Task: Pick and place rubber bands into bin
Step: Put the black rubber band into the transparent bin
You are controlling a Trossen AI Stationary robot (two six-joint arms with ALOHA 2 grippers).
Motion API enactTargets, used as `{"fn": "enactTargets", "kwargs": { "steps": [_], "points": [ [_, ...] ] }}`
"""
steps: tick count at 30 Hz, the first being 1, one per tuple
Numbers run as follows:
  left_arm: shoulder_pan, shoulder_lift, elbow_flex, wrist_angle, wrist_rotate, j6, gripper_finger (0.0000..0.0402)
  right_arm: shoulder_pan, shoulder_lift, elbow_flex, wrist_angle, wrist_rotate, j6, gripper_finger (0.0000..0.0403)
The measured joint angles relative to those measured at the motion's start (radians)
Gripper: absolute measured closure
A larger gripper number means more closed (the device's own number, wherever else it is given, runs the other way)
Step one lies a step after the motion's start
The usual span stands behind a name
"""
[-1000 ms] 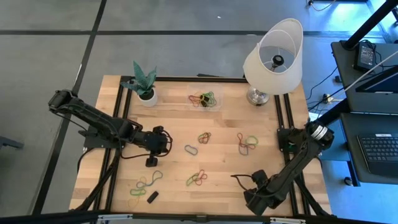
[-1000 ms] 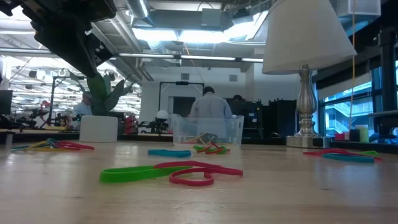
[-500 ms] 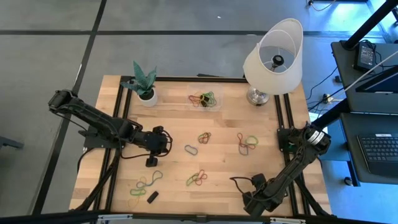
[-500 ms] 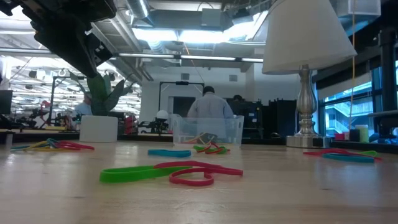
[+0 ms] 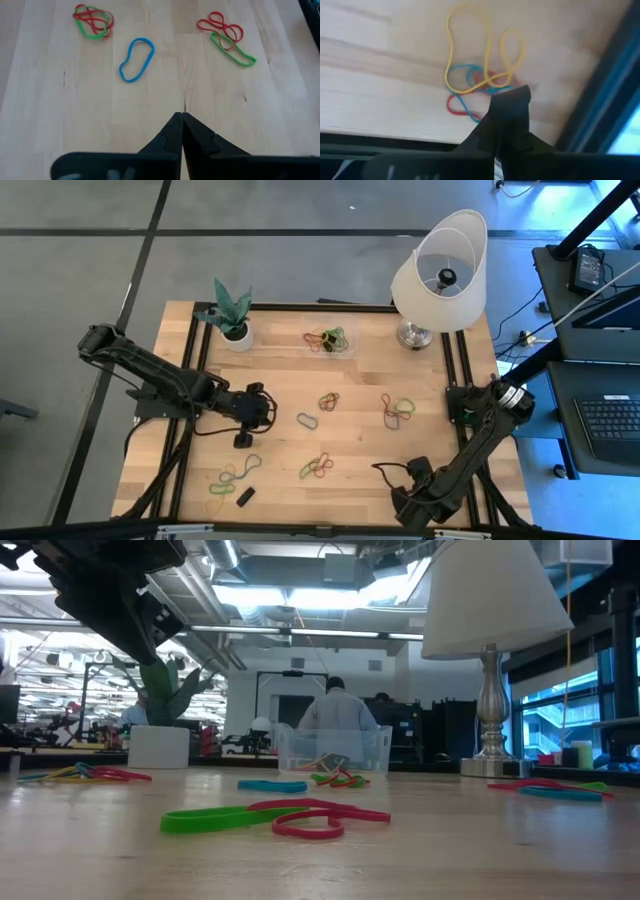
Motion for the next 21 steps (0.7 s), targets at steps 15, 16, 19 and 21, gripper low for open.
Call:
{"fn": "enactTargets", "kwargs": {
  "steps": [15,16,19,21],
  "points": [
    [0.0,0.0,0.0,0.003,-0.082,0.179,0.0398,-0.305,-0.179,0.114,-0.184,0.521,-0.49,0.0399],
    [0.0,0.0,0.0,0.003,-0.082,0.179,0.0398,-0.35,-0.188,0.114,-0.163,0.536,-0.577,0.0399],
    [0.0,0.0,0.0,0.003,-0.086,0.178,0.0398,-0.498,-0.209,0.114,-0.058,0.544,-0.869,0.0399],
    [0.0,0.0,0.0,0.003,-0.106,0.164,0.0398,-0.6,-0.21,0.114,0.053,0.543,-1.064,0.0399]
  ]
}}
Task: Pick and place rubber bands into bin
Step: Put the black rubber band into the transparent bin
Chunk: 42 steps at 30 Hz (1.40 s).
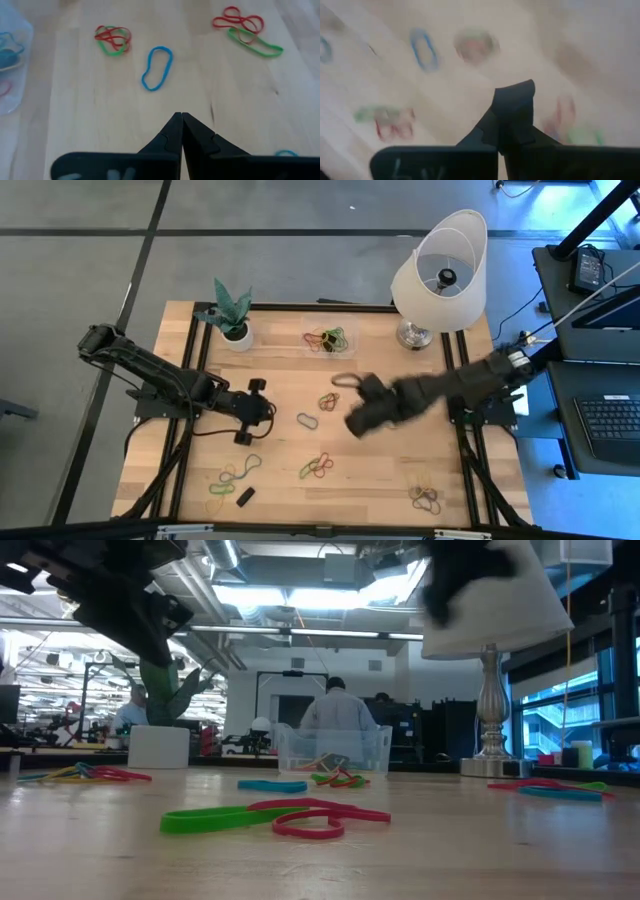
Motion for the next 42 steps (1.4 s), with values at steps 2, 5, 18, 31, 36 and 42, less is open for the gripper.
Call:
{"fn": "enactTargets", "kwargs": {
  "steps": [2,5,18,31,36,42],
  "points": [
    [0.0,0.0,0.0,-0.003,-0.033,-0.015,0.0398,-0.097,0.002,0.0,0.122,-0.023,-0.194,0.0399],
    [0.0,0.0,0.0,-0.009,-0.102,-0.042,0.0398,-0.231,0.007,0.0,0.321,-0.098,-0.418,0.0399],
    [0.083,-0.026,0.001,-0.074,-0.129,-0.21,0.0398,-0.57,0.284,0.327,0.421,-0.275,-0.929,0.0402],
    [0.091,-0.026,0.001,-0.083,-0.127,-0.338,0.0398,-0.712,0.58,0.443,0.322,-0.355,-1.009,0.04],
    [0.091,-0.026,0.001,-0.082,-0.127,-0.353,0.0398,-0.707,0.622,0.443,0.322,-0.371,-1.035,0.039],
    [0.091,-0.026,0.001,-0.082,-0.127,-0.363,0.0398,-0.704,0.627,0.443,0.325,-0.38,-1.028,0.0359]
  ]
}}
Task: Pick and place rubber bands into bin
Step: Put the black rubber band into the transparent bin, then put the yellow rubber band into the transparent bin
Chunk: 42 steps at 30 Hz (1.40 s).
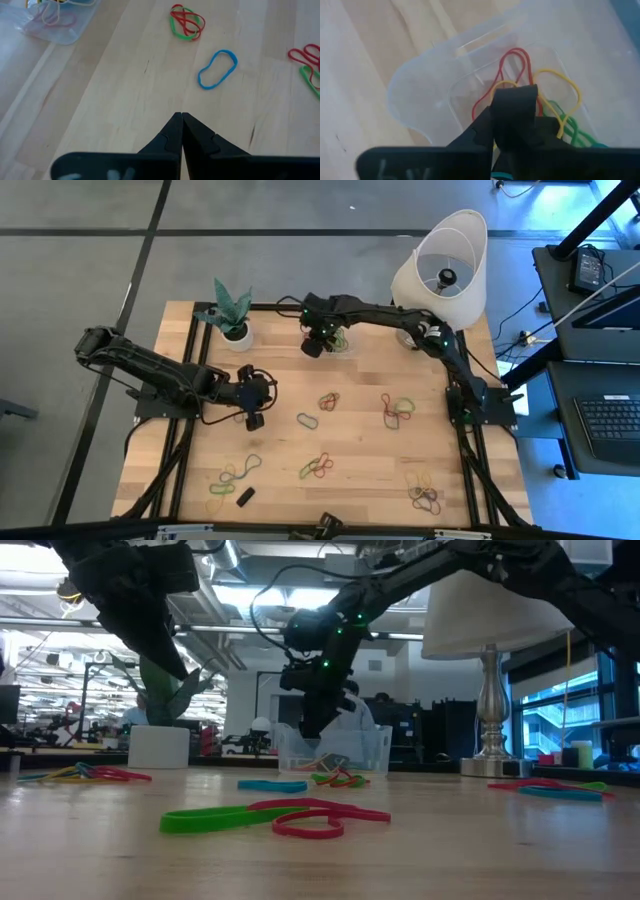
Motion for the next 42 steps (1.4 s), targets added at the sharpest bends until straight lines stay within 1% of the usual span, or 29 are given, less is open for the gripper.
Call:
{"fn": "enactTargets", "kwargs": {
  "steps": [6,11,13,18,23,25,28,31,35,36,38,40,42],
  "points": [
    [0.0,0.0,0.0,0.0,0.006,0.002,0.0398,0.0,0.0,0.002,0.0,-0.006,0.029,0.0311],
    [0.0,0.0,0.0,0.0,0.058,0.02,0.0398,0.001,0.0,0.002,-0.002,-0.009,0.057,0.0275],
    [0.0,0.0,0.0,0.0,0.074,0.036,0.0398,0.002,0.0,0.002,-0.005,-0.027,0.058,0.0263],
    [0.0,0.0,0.0,-0.001,0.108,0.072,0.0398,0.011,0.0,0.002,-0.005,-0.056,0.081,0.024],
    [0.0,0.0,0.0,-0.001,0.161,0.106,0.0398,0.018,-0.01,0.002,-0.033,-0.056,0.107,0.0234],
    [0.0,0.0,0.0,-0.008,0.181,0.108,0.0398,0.029,-0.033,0.002,-0.039,-0.021,0.112,0.0241],
    [0.0,0.0,0.0,-0.032,0.191,0.107,0.0398,0.053,-0.089,0.003,-0.044,0.05,0.125,0.0267],
    [0.0,-0.005,0.0,-0.049,0.192,0.108,0.0398,0.09,-0.145,0.004,-0.066,0.072,0.132,0.031],
    [0.0,-0.021,0.0,-0.066,0.188,0.134,0.0398,0.158,-0.23,-0.026,-0.084,0.075,0.139,0.0383],
    [0.0,-0.025,0.0,-0.067,0.187,0.145,0.0398,0.178,-0.257,-0.048,-0.08,0.075,0.15,0.0392],
    [0.0,-0.033,0.0,-0.08,0.186,0.161,0.0398,0.223,-0.306,-0.116,-0.038,0.074,0.175,0.0393],
    [0.0,-0.036,0.0,-0.086,0.185,0.168,0.0398,0.272,-0.369,-0.222,0.021,0.074,0.22,0.039],
    [0.0,-0.038,0.0,-0.091,0.185,0.168,0.0398,0.324,-0.44,-0.351,0.115,0.074,0.283,0.0394]
  ]
}}
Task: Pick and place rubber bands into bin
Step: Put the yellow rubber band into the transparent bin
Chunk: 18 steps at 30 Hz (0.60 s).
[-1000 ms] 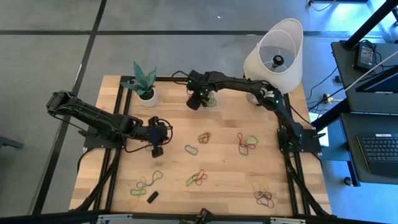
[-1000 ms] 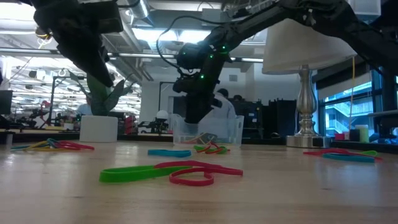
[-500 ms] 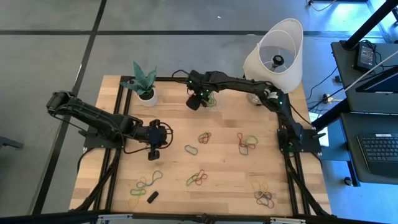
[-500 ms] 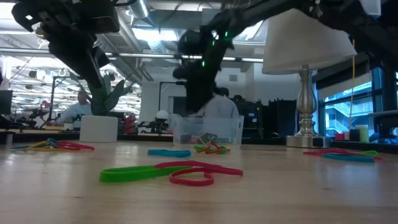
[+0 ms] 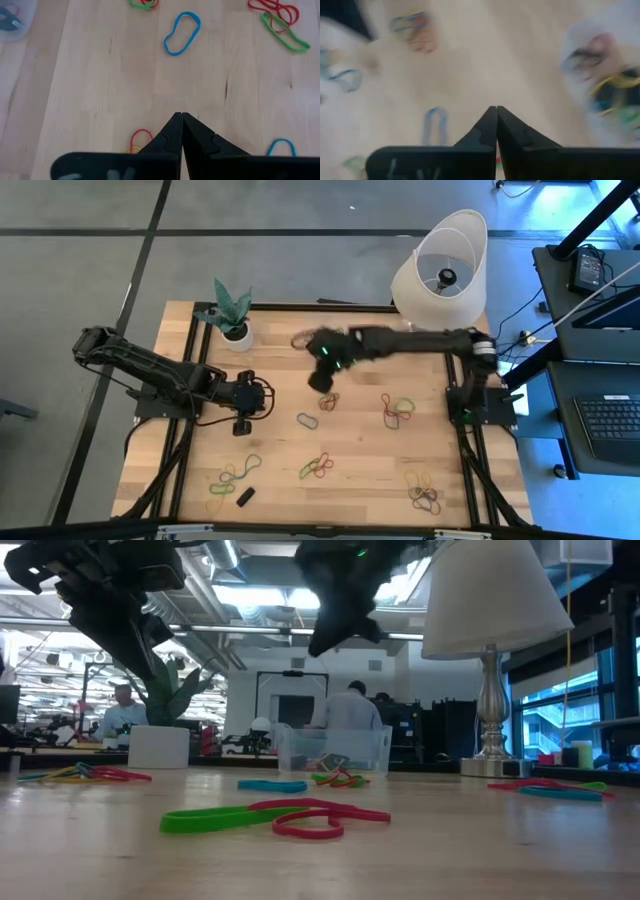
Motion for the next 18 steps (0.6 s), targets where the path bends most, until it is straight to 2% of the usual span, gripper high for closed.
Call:
{"fn": "enactTargets", "kwargs": {
  "steps": [4,7,10,15,18],
  "points": [
    [0.0,0.0,0.0,0.0,0.002,0.0,0.0398,0.122,-0.168,-0.269,0.208,0.008,0.138,0.0398],
    [0.001,0.0,0.0,0.001,0.0,0.0,0.0398,0.214,-0.287,-0.437,0.301,0.03,0.222,0.0393],
    [0.001,0.0,0.0,0.006,-0.004,-0.032,0.0398,0.294,-0.394,-0.558,0.291,0.051,0.333,0.0397],
    [0.001,0.0,0.0,0.017,-0.04,-0.048,0.0398,0.402,-0.508,-0.694,0.166,0.043,0.522,0.0397],
    [0.002,0.0,0.0,0.017,-0.05,-0.123,0.0396,0.453,-0.549,-0.759,0.174,0.045,0.532,0.0393]
  ]
}}
